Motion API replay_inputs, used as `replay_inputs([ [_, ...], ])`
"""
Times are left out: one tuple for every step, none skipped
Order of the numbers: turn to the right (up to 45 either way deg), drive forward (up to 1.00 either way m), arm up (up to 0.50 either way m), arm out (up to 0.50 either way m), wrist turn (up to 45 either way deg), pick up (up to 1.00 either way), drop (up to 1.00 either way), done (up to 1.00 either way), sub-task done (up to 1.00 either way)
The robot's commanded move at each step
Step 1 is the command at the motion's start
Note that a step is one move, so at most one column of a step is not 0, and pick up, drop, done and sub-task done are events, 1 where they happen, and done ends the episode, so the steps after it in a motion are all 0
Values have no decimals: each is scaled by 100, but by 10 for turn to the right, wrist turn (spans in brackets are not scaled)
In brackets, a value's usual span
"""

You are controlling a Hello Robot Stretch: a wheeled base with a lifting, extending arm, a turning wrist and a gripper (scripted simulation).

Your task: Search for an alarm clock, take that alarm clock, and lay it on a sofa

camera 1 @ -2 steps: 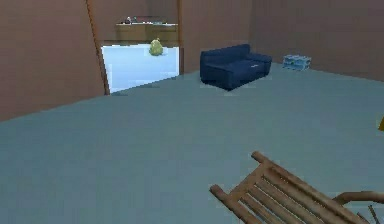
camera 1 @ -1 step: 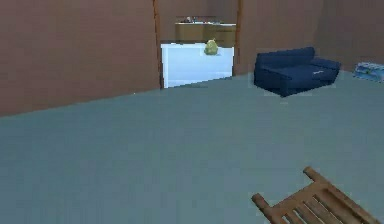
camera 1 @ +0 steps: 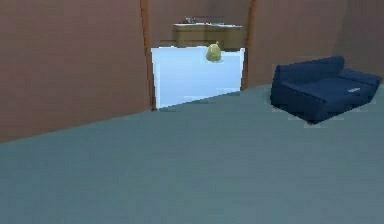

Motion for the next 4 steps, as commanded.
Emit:
replay_inputs([
  [-90,0,0,0,0,0,0,0,0],
  [0,20,0,0,0,0,0,0,0],
  [450,0,0,0,0,0,0,0,0],
  [120,0,0,0,0,0,0,0,0],
])
